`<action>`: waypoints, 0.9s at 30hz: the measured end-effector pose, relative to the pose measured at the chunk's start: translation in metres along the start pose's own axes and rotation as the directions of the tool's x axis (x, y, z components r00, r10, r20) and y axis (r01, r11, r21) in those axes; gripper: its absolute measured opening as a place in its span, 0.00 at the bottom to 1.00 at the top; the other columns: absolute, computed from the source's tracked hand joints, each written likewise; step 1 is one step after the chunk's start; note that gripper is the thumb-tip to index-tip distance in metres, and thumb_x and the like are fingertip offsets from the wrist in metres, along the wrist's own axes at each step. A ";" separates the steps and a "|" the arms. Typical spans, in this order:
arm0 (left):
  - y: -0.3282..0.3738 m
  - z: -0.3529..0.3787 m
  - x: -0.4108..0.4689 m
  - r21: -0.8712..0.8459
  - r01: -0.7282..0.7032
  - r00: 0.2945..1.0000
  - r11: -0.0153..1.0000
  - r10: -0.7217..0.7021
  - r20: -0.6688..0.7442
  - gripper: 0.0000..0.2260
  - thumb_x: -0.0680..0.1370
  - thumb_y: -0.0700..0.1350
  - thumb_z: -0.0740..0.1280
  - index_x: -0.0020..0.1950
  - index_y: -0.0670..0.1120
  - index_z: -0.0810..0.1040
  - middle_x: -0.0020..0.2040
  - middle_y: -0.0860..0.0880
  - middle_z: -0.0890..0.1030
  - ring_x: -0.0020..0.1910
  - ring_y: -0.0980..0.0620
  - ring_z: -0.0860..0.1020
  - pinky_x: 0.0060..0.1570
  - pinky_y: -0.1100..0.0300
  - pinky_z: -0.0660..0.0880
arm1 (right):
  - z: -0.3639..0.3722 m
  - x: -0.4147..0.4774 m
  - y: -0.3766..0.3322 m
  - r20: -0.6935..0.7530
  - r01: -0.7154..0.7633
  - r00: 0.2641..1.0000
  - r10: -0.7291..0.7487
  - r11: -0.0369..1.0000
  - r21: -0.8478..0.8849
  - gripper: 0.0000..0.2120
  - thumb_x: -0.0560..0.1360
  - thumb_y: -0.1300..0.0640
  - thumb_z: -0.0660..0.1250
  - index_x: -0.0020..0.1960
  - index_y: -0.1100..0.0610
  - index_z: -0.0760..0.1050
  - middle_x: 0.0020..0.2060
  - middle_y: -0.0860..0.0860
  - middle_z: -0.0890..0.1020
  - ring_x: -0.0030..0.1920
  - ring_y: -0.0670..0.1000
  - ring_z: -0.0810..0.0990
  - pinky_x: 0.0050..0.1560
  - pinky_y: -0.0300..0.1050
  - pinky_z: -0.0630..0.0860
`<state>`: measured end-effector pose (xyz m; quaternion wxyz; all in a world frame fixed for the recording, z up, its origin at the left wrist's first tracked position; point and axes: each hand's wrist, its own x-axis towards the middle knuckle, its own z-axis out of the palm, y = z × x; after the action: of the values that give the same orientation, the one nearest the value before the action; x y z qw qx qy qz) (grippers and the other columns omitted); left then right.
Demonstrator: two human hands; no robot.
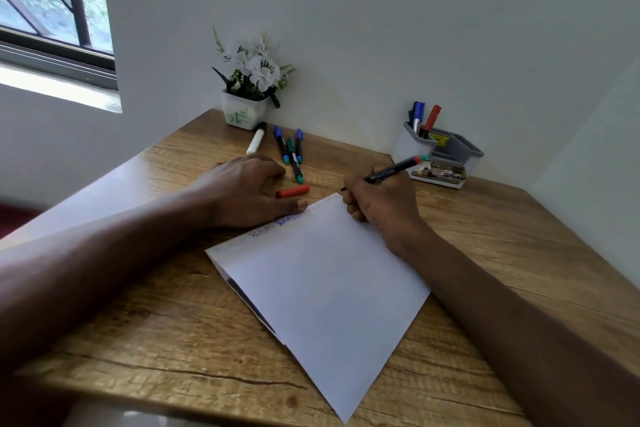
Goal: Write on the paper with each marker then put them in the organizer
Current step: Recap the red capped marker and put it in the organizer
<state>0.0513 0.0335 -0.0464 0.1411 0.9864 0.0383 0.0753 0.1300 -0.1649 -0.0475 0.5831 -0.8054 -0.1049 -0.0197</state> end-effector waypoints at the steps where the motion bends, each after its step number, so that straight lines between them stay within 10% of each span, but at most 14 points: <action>1: -0.001 0.001 -0.001 -0.012 -0.010 1.000 1.000 0.010 -0.020 0.33 0.74 0.70 0.64 0.74 0.53 0.71 0.74 0.51 0.72 0.71 0.49 0.71 0.67 0.49 0.71 | -0.003 0.001 0.000 -0.003 -0.032 0.999 0.032 0.995 0.092 0.05 0.75 0.60 0.71 0.42 0.62 0.81 0.28 0.53 0.83 0.27 0.47 0.80 0.27 0.39 0.75; 7: -0.007 0.004 -0.003 -0.101 -0.076 0.983 0.992 0.057 -0.177 0.15 0.76 0.60 0.71 0.60 0.59 0.83 0.60 0.55 0.82 0.59 0.54 0.79 0.56 0.53 0.77 | -0.020 0.001 -0.005 0.198 -0.195 0.974 0.112 0.859 0.474 0.06 0.76 0.63 0.68 0.42 0.59 0.82 0.32 0.54 0.83 0.33 0.50 0.80 0.34 0.41 0.76; 22: -0.012 0.004 -0.002 -0.504 -0.281 0.920 0.817 0.080 -0.384 0.04 0.77 0.48 0.73 0.51 0.54 0.86 0.38 0.56 0.84 0.36 0.61 0.78 0.38 0.65 0.71 | -0.019 -0.009 -0.018 0.363 -0.059 0.923 -0.129 0.884 0.463 0.08 0.79 0.60 0.64 0.47 0.58 0.82 0.38 0.56 0.86 0.38 0.50 0.84 0.39 0.44 0.76; 27: -0.012 0.006 -0.002 -0.513 -0.324 0.923 0.795 0.146 -0.357 0.05 0.78 0.49 0.71 0.52 0.55 0.86 0.42 0.50 0.85 0.42 0.45 0.81 0.41 0.49 0.75 | -0.019 -0.011 -0.020 0.411 -0.007 0.896 -0.168 0.921 0.390 0.09 0.80 0.60 0.63 0.46 0.57 0.82 0.38 0.54 0.87 0.39 0.50 0.84 0.40 0.45 0.76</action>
<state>0.0500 0.0431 -0.0554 0.4075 0.8742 -0.0891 0.2488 0.1172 -0.1784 -0.0244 0.6887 -0.6547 -0.2687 0.1576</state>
